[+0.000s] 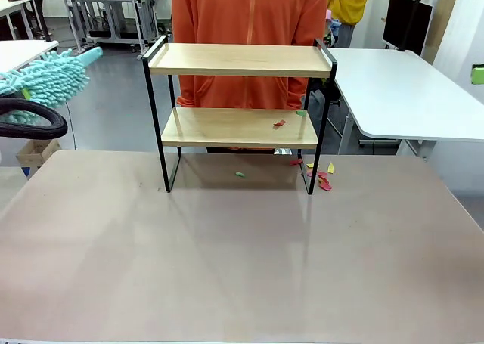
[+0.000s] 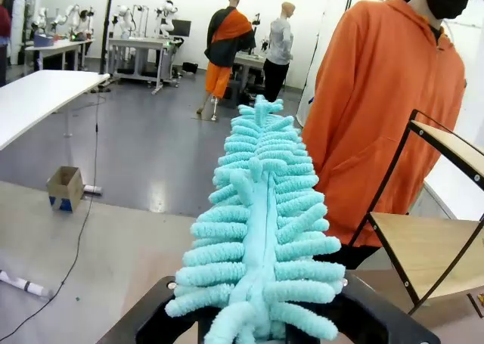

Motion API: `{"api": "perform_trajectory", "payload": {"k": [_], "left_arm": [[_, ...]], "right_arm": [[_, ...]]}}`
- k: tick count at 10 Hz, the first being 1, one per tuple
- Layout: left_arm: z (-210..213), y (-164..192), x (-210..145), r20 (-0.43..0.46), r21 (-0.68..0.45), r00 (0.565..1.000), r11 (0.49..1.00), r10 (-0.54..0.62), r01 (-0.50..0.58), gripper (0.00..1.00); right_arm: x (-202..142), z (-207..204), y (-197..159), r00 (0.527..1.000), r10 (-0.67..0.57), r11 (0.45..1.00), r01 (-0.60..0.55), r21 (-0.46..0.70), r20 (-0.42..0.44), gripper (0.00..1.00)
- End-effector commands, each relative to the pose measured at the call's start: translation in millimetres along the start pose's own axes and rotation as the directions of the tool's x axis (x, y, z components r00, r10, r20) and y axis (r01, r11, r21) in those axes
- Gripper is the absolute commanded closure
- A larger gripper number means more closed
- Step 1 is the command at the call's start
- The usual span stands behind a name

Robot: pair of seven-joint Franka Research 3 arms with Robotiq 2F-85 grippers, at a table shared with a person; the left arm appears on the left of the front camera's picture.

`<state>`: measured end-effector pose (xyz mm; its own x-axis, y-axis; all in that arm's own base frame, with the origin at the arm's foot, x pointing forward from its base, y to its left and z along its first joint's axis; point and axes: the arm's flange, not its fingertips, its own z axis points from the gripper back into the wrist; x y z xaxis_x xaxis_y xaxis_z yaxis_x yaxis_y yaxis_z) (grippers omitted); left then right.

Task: Clean the shelf.
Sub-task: Hand the Duster back to the human.

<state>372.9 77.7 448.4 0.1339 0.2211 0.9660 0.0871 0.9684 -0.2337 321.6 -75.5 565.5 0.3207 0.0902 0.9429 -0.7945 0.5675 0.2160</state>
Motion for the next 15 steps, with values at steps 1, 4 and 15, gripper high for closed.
{"api": "perform_trajectory", "payload": {"k": [1, 4, 15], "left_arm": [[-1.2, -5.6, 0.3, -0.002, -0.009, 1.000, 1.000, -0.012, 0.011, 0.82], [-1.2, -5.6, 0.3, -0.002, -0.009, 1.000, 1.000, -0.012, 0.011, 0.82], [-1.2, -5.6, 0.3, -0.002, -0.009, 1.000, 1.000, -0.012, 0.011, 0.82]], "right_arm": [[3.5, -1.5, -1.6, 1.000, 0.008, 1.000, -0.008, 0.004, 0.023, 0.00], [3.5, -1.5, -1.6, 1.000, 0.008, 1.000, -0.008, 0.004, 0.023, 0.00], [3.5, -1.5, -1.6, 1.000, 0.008, 1.000, -0.008, 0.004, 0.023, 0.00]]}}
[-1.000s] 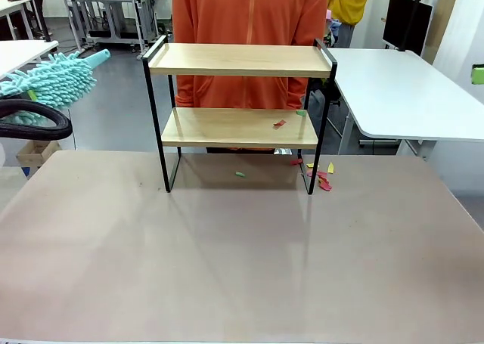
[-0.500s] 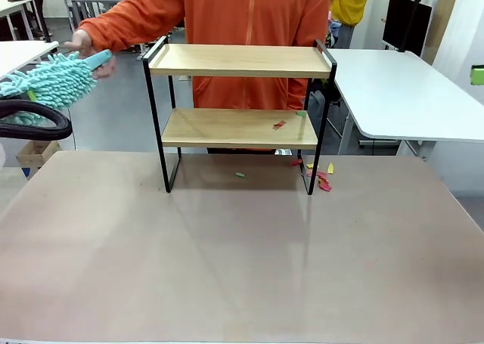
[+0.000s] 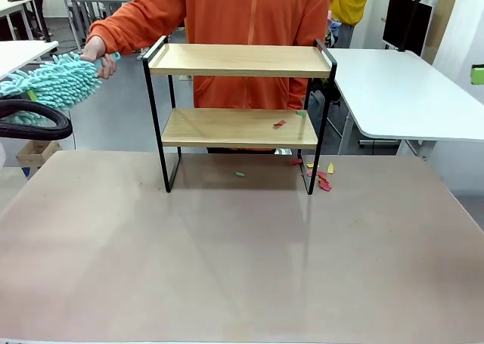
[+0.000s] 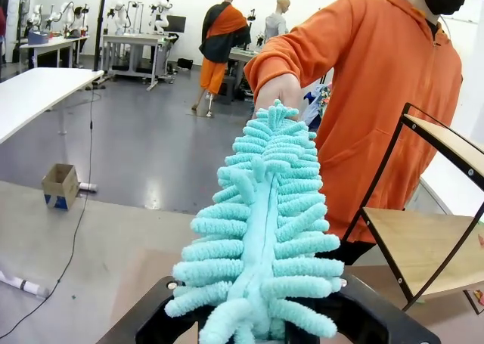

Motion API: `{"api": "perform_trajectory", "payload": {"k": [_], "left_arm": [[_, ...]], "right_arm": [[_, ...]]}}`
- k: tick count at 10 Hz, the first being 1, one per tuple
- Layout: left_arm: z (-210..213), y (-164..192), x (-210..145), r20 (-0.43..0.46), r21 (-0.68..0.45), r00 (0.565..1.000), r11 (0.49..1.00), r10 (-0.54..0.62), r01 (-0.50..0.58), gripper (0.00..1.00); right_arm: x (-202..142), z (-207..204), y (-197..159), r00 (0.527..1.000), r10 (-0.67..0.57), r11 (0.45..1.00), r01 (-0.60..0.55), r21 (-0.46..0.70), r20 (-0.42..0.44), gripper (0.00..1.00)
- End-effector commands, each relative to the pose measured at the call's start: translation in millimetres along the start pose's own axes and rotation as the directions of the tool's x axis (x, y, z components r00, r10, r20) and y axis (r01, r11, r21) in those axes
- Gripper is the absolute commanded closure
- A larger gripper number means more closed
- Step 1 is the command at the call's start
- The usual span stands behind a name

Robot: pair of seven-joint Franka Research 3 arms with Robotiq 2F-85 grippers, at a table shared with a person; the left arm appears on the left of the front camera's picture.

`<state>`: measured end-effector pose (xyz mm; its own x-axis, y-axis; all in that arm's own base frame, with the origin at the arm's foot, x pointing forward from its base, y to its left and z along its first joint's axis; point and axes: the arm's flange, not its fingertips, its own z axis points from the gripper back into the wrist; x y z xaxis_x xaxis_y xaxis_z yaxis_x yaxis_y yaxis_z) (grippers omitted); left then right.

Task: Clean the shelf.
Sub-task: Hand the Duster back to the human.

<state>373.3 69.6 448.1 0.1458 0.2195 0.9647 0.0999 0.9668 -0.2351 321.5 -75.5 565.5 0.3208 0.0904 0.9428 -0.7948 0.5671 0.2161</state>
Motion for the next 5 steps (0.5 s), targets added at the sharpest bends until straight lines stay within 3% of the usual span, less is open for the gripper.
{"api": "perform_trajectory", "payload": {"k": [1, 2, 3, 4, 5], "left_arm": [[0.0, 0.0, -0.1, 0.000, 0.000, 1.000, 1.000, 0.000, 0.000, 0.24], [14.4, -7.7, 11.8, 0.002, -0.013, 1.000, 1.000, 0.002, -0.002, 0.24], [23.5, -13.7, 25.9, -0.009, -0.029, 1.000, 0.999, 0.025, -0.025, 0.00], [34.9, -16.0, 43.8, -0.031, -0.051, 0.995, 0.994, 0.090, -0.092, 0.23], [44.5, -16.6, 65.6, -0.045, -0.067, 0.989, 0.988, 0.138, -0.141, 0.10]], "right_arm": [[3.5, -1.5, -1.7, 1.000, 0.008, 1.000, -0.008, 0.004, 0.023, 0.00], [3.5, -1.5, -1.7, 1.000, 0.008, 1.000, -0.008, 0.004, 0.023, 0.00], [3.5, -1.5, -1.7, 1.000, 0.008, 1.000, -0.008, 0.004, 0.023, 0.00], [3.5, -1.5, -1.7, 1.000, 0.008, 1.000, -0.008, 0.004, 0.023, 0.00], [3.5, -1.5, -1.7, 1.000, 0.008, 1.000, -0.008, 0.004, 0.023, 0.00]]}}
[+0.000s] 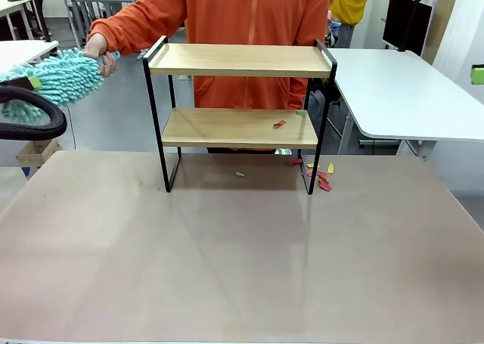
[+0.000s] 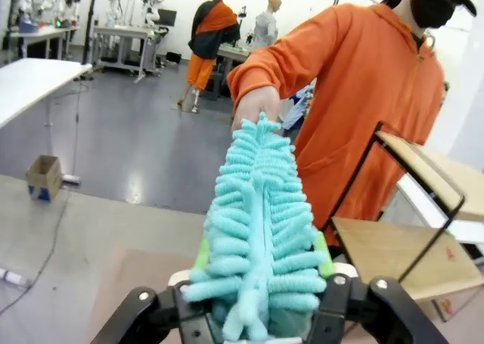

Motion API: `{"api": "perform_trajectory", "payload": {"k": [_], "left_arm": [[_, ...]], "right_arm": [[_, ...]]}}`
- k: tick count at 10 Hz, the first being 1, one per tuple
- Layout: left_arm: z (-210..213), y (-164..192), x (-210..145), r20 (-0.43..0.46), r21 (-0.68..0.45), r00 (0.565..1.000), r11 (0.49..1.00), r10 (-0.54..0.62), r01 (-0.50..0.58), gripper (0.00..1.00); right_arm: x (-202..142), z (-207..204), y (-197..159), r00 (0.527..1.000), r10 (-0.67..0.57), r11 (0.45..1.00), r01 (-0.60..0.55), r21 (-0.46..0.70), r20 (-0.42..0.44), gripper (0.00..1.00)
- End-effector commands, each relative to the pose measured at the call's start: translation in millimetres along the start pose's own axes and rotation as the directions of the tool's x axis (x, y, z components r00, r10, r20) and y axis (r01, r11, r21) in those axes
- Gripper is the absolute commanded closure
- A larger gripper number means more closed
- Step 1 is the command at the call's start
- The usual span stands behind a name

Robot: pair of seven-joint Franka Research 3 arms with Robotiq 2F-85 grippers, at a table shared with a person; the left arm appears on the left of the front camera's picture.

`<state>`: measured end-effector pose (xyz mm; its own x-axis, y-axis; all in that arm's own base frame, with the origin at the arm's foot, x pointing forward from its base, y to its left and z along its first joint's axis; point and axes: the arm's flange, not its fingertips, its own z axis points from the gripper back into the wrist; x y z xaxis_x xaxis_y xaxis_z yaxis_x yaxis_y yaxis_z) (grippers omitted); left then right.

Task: Clean the shelf.
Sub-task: Hand the Duster back to the human.

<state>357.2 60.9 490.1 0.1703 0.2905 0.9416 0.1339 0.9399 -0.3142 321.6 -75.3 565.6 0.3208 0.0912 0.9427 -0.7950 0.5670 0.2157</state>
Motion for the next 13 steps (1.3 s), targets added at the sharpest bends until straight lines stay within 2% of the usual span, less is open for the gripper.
{"api": "perform_trajectory", "payload": {"k": [1, 3, 5, 7, 9, 10, 13], "left_arm": [[40.7, -2.4, 49.9, -0.034, -0.065, 0.991, 0.990, 0.127, -0.129, 0.00], [76.3, 3.3, 96.3, -0.022, -0.129, 0.961, 0.953, 0.275, -0.276, 0.00], [115.7, 29.8, 145.5, 0.028, -0.197, 0.892, 0.877, 0.451, -0.438, 0.00], [136.6, 65.2, 169.8, 0.025, -0.239, 0.823, 0.803, 0.568, -0.547, 0.00], [135.9, 81.8, 168.7, -0.004, -0.238, 0.831, 0.807, 0.556, -0.541, 0.00], [146.7, 67.7, 168.9, 0.058, -0.235, 0.828, 0.814, 0.557, -0.531, 0.00], [146.7, 67.7, 168.9, 0.058, -0.235, 0.828, 0.814, 0.557, -0.531, 0.00]], "right_arm": [[3.4, -1.4, -1.8, 1.000, 0.007, 1.000, -0.007, 0.004, 0.024, 0.00], [3.4, -1.4, -1.8, 1.000, 0.007, 1.000, -0.007, 0.004, 0.024, 0.00], [3.4, -1.4, -1.8, 1.000, 0.007, 1.000, -0.007, 0.004, 0.024, 0.00], [3.4, -1.4, -1.8, 1.000, 0.007, 1.000, -0.007, 0.004, 0.024, 0.00], [3.4, -1.4, -1.8, 1.000, 0.007, 1.000, -0.007, 0.004, 0.024, 0.00], [3.4, -1.4, -1.8, 1.000, 0.007, 1.000, -0.007, 0.004, 0.024, 0.00], [3.4, -1.4, -1.8, 1.000, 0.007, 1.000, -0.007, 0.004, 0.024, 0.00]]}}
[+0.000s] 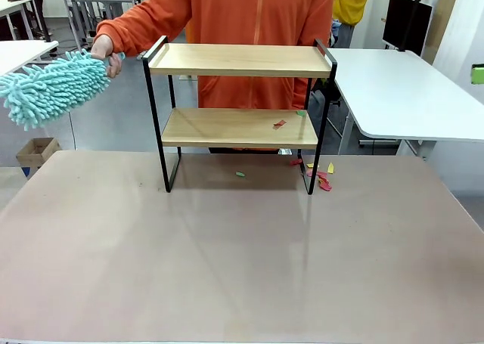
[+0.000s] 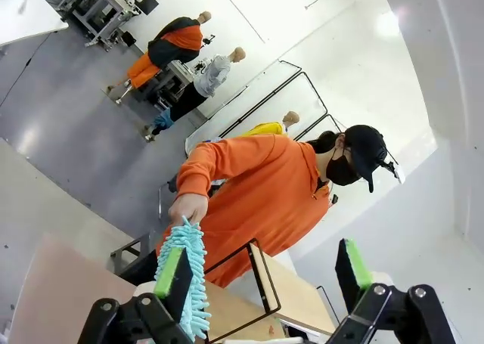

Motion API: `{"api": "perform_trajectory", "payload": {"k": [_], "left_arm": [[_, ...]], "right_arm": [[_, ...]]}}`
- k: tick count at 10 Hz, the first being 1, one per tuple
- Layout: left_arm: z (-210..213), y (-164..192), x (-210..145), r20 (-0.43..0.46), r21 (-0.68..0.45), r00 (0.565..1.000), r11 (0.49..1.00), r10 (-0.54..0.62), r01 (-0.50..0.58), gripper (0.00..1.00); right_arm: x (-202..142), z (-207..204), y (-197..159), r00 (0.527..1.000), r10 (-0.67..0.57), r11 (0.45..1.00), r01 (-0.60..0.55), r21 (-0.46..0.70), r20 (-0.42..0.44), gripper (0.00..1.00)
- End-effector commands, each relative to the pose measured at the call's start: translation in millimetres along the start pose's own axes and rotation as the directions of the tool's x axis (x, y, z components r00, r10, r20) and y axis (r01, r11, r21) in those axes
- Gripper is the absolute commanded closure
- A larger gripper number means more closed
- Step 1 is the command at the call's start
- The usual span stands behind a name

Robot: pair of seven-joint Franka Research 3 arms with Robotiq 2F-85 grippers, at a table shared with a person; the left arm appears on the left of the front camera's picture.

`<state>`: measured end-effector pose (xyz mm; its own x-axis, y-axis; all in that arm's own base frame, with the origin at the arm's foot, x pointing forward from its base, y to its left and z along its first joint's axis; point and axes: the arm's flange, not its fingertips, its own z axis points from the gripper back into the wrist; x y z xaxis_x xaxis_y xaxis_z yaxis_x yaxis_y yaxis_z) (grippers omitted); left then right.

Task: Clean the shelf.
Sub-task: Hand the Duster back to the human.

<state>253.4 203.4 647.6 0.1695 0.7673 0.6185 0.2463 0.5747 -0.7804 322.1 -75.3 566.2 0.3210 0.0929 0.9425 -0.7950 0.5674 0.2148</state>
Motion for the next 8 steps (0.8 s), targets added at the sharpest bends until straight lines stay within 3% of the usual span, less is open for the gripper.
{"api": "perform_trajectory", "payload": {"k": [1, 8], "left_arm": [[0.7, -0.9, -4.0, 0.012, -0.003, 1.000, 1.000, 0.007, -0.007, 0.00], [0.7, -0.9, -4.0, 0.012, -0.003, 1.000, 1.000, 0.007, -0.007, 0.00]], "right_arm": [[2.6, -1.2, -1.4, 1.000, 0.006, 1.000, -0.006, 0.004, 0.025, 0.00], [2.6, -1.2, -1.4, 1.000, 0.006, 1.000, -0.006, 0.004, 0.025, 0.00]]}}
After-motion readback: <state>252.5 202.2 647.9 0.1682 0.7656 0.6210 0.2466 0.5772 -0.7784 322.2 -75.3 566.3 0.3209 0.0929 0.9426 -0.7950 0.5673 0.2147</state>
